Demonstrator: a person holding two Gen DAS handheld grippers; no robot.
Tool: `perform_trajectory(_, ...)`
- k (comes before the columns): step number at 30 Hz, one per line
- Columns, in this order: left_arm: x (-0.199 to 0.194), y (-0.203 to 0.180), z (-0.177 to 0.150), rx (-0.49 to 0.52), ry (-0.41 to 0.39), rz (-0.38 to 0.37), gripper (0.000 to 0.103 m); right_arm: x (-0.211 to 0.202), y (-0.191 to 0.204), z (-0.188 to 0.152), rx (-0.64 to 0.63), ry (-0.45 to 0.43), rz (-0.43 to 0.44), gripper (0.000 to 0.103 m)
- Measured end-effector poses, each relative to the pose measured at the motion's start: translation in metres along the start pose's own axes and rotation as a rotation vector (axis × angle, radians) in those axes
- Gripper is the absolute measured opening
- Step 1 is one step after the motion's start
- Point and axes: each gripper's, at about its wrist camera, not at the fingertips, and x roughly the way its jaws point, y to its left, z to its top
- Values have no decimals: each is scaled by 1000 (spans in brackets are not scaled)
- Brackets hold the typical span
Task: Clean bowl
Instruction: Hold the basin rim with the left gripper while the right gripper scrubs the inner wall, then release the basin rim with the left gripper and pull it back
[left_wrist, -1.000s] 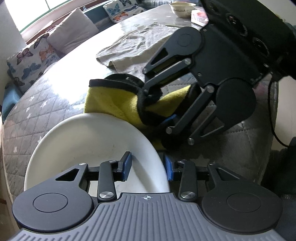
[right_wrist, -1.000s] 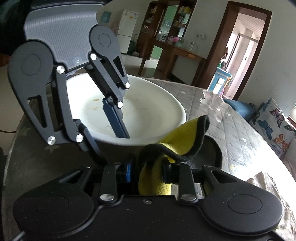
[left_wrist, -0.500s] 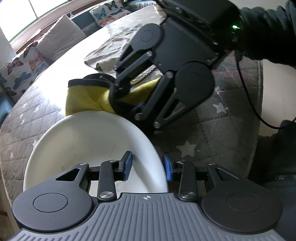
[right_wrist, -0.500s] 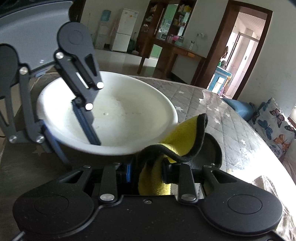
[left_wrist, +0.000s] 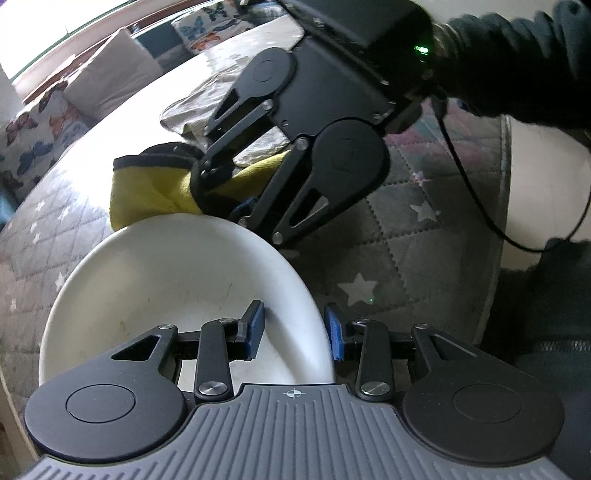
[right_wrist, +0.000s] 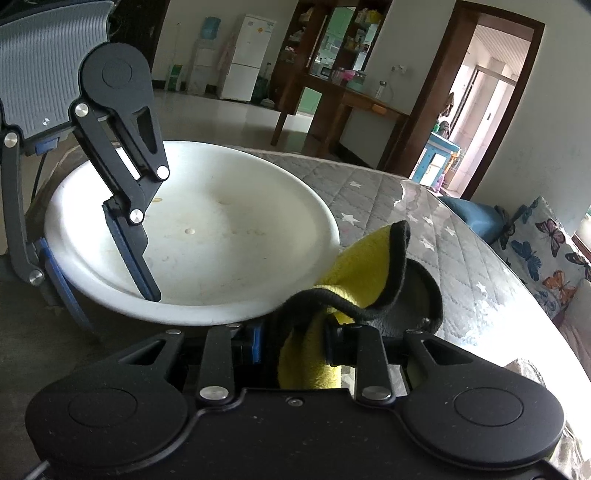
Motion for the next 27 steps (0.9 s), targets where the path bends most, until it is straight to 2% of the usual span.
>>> perform_trajectory(5,-2,-3,2,-29,-5,28,37,-9,1,1,58,-5,-16,30)
perform_trajectory(11,-8,0,2,-93,-27,80,47,-24,7,6,116,-27,-42,30)
perform_trajectory(13,-10,3,1,-122,-33,109,53,-29,9,8,135,-34,-51,30)
perform_trajectory(19,-25,-3,-4,-159,-59,164,56,-44,14,13,192,-55,-77,30)
perform_trajectory(27,-57,-3,-18,-327,-95,267,61,-64,22,20,268,-84,-112,30)
